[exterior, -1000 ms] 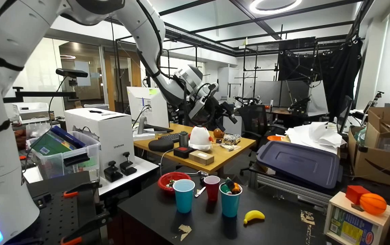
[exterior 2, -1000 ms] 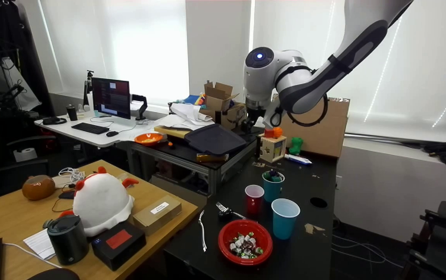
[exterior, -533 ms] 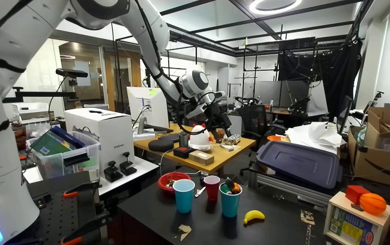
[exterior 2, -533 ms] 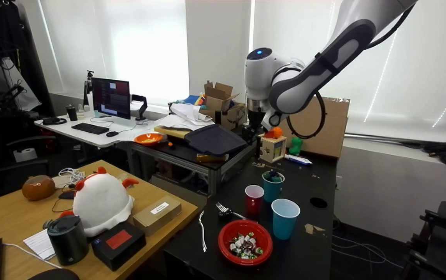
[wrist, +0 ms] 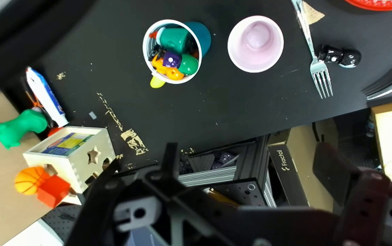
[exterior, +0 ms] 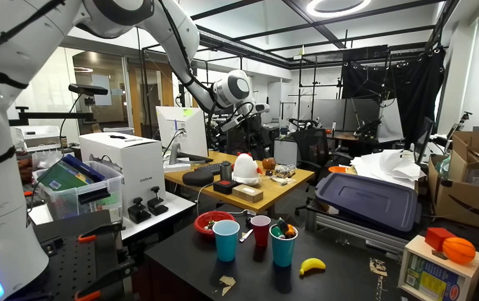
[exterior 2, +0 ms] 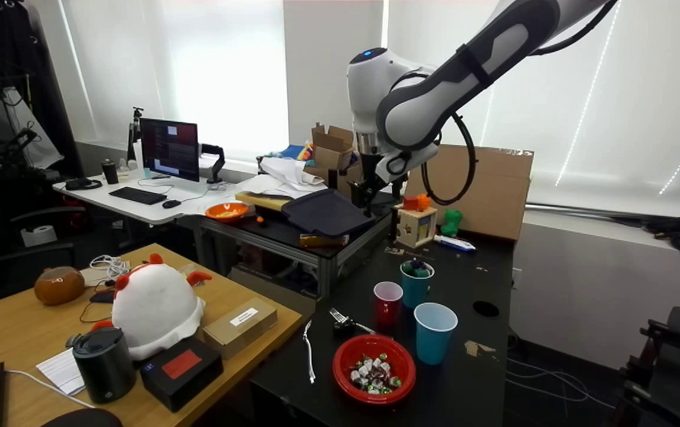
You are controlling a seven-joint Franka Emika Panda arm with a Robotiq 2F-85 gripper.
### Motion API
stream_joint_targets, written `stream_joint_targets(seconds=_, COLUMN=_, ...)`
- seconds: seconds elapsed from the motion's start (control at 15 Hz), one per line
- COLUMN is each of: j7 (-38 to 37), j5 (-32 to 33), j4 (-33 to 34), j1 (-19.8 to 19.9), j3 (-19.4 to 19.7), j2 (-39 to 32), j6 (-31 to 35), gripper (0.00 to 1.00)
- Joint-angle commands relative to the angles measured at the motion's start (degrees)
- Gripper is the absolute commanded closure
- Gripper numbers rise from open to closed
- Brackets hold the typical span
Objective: Pick up the blue cup and pour it's contents in the bowl
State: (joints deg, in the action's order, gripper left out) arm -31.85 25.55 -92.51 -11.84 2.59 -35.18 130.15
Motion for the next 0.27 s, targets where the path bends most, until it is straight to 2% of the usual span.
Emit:
stream_joint_targets(seconds=0.0, j7=0.65, j5=-1.15, j4=0.00, j1=-1.34, j3=1.65, j2=-0.21, j6=0.21, gripper=0.00)
stream_joint_targets(seconds=0.2, j7=0.67, j5=-1.15, j4=0.00, j1=-1.17, j3=1.87, j2=-0.50, j6=0.26, gripper=0.00)
